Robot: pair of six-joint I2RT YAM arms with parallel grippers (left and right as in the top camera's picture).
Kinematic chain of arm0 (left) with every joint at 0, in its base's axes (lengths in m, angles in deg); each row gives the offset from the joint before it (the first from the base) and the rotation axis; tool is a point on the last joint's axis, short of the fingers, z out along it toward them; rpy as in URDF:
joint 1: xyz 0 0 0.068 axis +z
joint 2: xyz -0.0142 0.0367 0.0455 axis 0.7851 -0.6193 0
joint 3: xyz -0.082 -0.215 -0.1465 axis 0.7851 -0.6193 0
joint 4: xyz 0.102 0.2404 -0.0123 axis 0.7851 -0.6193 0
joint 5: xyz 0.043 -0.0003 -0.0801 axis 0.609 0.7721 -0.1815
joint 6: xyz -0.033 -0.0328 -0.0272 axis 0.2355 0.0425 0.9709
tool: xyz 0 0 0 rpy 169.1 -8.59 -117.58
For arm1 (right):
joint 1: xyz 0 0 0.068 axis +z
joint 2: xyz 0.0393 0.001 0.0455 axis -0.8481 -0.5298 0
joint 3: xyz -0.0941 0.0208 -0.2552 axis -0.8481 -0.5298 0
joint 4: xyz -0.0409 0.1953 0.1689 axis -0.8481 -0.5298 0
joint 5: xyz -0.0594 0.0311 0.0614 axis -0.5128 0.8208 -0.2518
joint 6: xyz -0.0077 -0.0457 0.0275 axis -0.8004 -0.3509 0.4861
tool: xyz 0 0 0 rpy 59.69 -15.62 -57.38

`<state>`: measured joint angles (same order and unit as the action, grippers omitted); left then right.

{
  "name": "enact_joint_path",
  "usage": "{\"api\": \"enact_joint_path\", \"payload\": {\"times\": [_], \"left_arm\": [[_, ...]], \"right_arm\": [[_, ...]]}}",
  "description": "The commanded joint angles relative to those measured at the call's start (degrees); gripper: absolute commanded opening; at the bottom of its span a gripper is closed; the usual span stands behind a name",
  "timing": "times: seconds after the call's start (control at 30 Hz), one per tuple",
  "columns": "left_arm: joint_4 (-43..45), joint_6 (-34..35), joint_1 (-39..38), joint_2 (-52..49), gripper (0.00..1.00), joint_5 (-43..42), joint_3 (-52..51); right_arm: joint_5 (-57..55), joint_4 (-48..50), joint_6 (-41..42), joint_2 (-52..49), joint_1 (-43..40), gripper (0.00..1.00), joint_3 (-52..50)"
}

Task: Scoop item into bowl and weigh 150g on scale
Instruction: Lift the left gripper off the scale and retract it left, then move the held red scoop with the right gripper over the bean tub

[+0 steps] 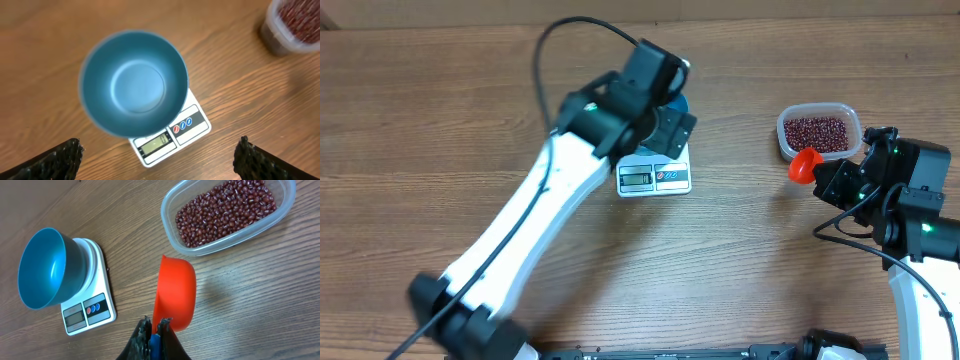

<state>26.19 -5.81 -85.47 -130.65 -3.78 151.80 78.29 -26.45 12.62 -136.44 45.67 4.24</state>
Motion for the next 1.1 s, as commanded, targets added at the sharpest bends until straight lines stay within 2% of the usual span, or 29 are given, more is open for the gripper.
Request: {"api": "enact_joint_path", "payload": {"times": [0.0,0.2,0.37,0.47,0.7,0.83,1.07], "left_arm": [[-2.1,-0.6,0.4,5.5,1.0,-1.2,1.6],[-6.3,-1.1,0.4,10.6,0.99,-2.4,-1.2],[1.0,-0.2,0.4,18.4,1.0,-2.8,-12.8],[7.1,2.0,0.4,24.8,0.99,-4.3,-23.3],[16.5,3.3,0.4,32.7,0.99,-4.8,-39.0],[18.0,5.5,0.4,33.3,1.0,-4.8,-42.3],[17.7,4.7,0.4,33.4,0.99,-4.2,-42.5]], "right_arm": [[-0.2,0.1,-0.4,0.1,-0.2,0.04,1.9],[-0.2,-0.4,-0.5,0.1,-0.2,0.04,1.9],[-0.2,-0.3,-0.5,0.1,-0.2,0.04,1.9],[-0.2,-0.3,-0.6,0.1,-0.2,0.04,1.9],[-0.2,-0.3,-0.6,0.1,-0.2,0.04,1.9],[-0.2,-0.4,-0.9,0.1,-0.2,0.04,1.9],[-0.2,-0.6,-2.0,0.1,-0.2,0.04,1.9]]}}
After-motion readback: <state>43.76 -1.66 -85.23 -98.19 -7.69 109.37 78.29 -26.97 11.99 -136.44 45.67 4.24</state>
